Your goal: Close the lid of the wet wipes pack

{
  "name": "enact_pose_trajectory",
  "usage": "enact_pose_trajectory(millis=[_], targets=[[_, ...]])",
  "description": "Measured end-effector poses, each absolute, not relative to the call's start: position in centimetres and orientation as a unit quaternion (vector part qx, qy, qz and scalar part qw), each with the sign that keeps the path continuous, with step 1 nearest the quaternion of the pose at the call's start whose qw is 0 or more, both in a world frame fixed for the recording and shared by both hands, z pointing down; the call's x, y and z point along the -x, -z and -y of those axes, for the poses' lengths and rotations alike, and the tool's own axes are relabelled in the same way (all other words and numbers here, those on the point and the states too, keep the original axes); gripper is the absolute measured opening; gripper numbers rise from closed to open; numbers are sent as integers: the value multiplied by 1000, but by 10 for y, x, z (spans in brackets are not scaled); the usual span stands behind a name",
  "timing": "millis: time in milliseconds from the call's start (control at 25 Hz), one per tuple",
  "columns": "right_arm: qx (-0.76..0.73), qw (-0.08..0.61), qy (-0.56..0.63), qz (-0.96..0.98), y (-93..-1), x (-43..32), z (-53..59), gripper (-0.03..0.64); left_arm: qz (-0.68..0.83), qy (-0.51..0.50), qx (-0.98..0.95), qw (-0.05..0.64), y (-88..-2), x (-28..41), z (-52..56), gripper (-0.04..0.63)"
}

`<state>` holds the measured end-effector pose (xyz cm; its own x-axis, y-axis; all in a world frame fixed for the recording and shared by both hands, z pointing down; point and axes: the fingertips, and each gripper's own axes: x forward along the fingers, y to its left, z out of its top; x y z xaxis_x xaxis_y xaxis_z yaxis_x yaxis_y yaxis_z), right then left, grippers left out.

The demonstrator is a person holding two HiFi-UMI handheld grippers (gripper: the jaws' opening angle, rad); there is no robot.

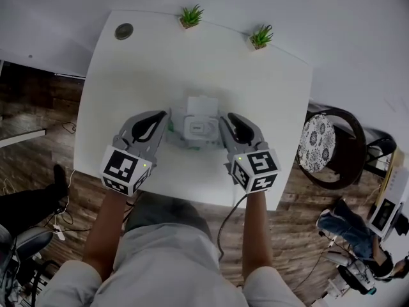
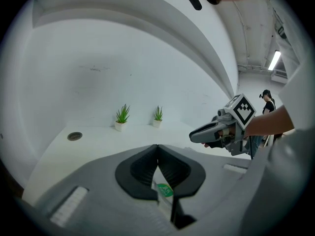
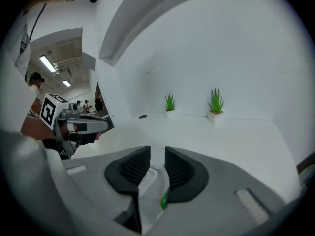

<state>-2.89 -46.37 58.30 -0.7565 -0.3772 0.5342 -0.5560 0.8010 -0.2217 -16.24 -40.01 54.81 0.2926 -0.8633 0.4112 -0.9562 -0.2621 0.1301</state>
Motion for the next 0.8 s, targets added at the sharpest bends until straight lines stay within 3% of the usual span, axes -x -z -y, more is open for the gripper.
enact_pose_trajectory(millis=[800], targets=[[-77, 336, -180, 921, -629, 77, 495, 103, 568, -140, -788, 192, -568, 160, 394, 7]])
